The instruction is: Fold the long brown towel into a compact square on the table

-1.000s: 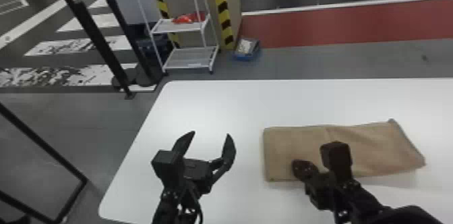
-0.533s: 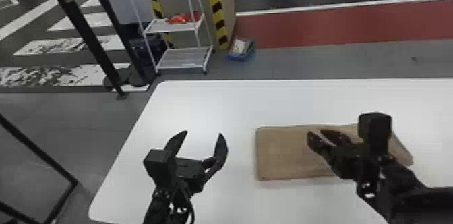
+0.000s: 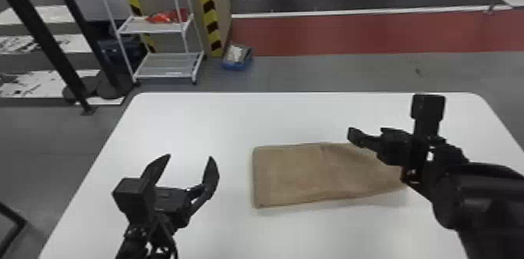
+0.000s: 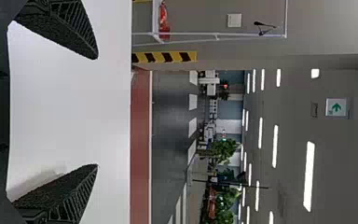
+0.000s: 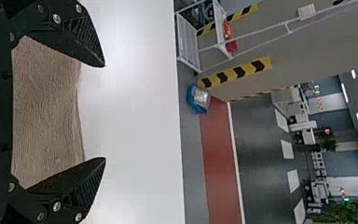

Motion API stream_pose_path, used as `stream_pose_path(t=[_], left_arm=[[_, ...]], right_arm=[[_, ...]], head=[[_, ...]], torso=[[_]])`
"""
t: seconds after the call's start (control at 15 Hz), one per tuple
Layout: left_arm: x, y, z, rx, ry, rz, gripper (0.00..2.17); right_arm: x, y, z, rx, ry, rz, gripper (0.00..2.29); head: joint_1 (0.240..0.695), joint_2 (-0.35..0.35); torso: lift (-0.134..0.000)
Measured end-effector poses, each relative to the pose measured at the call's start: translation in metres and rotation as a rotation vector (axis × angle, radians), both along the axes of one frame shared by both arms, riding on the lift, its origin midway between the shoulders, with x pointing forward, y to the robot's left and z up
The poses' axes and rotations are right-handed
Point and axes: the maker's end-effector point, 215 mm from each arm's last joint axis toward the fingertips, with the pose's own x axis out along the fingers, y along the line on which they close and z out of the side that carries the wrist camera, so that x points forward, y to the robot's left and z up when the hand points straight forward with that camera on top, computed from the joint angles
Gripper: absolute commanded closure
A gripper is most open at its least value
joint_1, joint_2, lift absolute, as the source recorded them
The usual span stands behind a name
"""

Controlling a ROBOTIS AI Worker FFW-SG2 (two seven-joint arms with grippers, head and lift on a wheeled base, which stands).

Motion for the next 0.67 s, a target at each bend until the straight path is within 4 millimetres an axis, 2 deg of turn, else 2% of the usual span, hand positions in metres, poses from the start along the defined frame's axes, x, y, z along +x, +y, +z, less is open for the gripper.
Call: stream_pose_path(t=[0.13,0.33,0.47,0.67], left_arm=[[0.0,0.0,-0.002,0.002,0.004,-0.003,0.04],[-0.001,-0.002,-0.005,0.004,0.008,-0.006,0.04],[-0.001,-0.003,-0.006,0.004,0.012,-0.008,0.04],[-0.001,-0.005,-0.009,0.003,0.016,-0.013,0.04]], right_arm=[[-0.001,-0.025,-0.013,0.003,0.033,-0.03,0.18],[-0.007,-0.053,-0.024,0.027,0.06,-0.059,0.18],[-0.011,-0.066,-0.029,0.024,0.073,-0.065,0.18],[-0.021,-0.075,-0.048,0.013,0.117,-0.058,0.19]], head=[[0.695,0.06],[0.695,0.025],[0.695,0.011],[0.695,-0.004]], torso=[[-0.057],[-0.057],[-0.057],[-0.057]])
